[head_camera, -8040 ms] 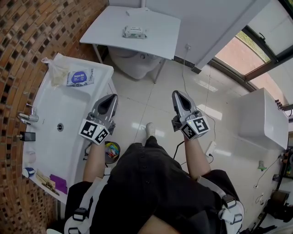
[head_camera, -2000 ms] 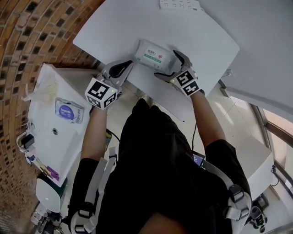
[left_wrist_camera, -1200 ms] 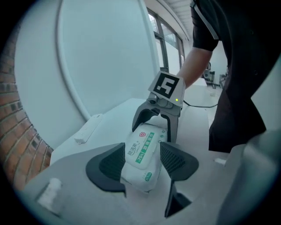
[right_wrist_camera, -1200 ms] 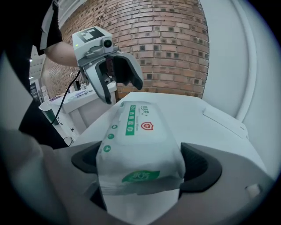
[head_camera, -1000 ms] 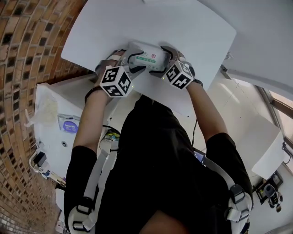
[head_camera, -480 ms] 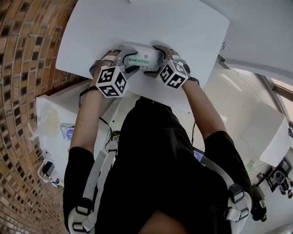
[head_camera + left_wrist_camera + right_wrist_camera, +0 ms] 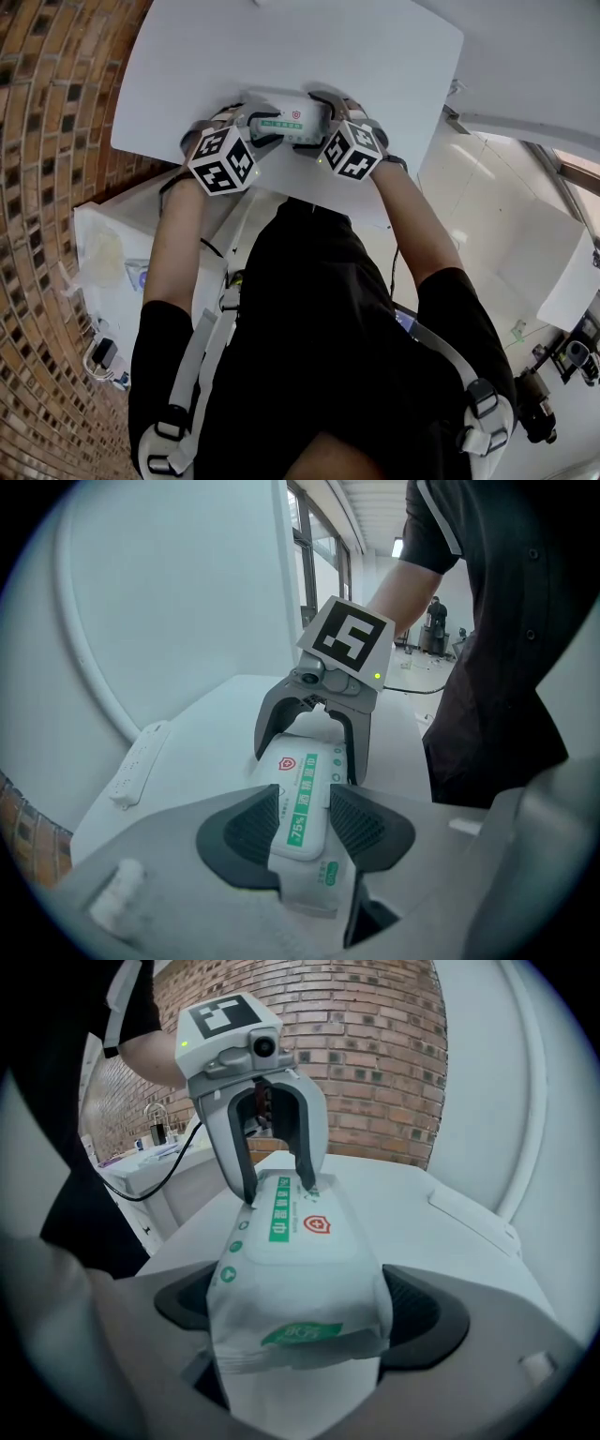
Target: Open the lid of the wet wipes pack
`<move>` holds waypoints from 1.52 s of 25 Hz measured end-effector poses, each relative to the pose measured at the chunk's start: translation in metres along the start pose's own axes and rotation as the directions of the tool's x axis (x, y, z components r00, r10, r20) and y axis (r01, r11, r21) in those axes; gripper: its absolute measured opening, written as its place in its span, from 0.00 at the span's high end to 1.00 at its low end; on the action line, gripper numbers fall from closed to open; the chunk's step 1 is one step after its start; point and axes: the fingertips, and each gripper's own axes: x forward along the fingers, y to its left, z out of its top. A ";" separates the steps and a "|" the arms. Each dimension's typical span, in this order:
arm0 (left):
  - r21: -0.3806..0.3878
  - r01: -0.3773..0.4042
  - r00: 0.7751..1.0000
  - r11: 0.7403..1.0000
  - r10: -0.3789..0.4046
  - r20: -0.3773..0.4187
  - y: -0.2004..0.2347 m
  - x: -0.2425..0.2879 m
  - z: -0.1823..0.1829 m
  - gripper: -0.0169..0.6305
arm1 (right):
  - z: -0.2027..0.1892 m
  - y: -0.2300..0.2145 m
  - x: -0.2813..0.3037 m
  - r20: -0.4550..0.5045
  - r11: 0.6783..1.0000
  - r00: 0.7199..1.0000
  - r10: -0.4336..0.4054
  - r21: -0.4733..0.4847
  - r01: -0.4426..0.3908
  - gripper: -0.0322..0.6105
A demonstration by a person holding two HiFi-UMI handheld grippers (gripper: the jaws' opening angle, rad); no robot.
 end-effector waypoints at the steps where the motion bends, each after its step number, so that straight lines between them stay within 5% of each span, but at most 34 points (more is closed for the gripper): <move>1: -0.007 0.014 1.000 1.000 -0.014 -0.001 0.000 0.000 0.000 0.71 | 0.000 0.000 0.000 0.001 1.000 1.000 -0.001 0.000 0.001 0.14; 11: -0.167 0.147 0.986 0.975 -0.131 0.103 0.007 -0.010 0.010 0.72 | -0.001 0.000 -0.001 -0.003 1.000 1.000 -0.010 0.001 0.010 0.14; 17: -0.141 0.162 0.983 0.977 -0.147 0.109 0.010 -0.015 0.015 0.72 | -0.001 0.000 0.001 -0.017 1.000 1.000 -0.008 -0.002 0.008 0.14; 24: -0.106 0.101 0.983 0.989 -0.083 0.162 0.032 -0.030 0.030 0.72 | -0.004 0.001 0.002 -0.041 1.000 0.999 -0.002 -0.003 0.002 0.14; 38: -0.236 -0.022 0.972 0.972 0.076 0.222 0.099 -0.029 0.011 0.72 | -0.004 0.002 0.002 -0.047 1.000 0.999 -0.018 0.014 0.019 0.13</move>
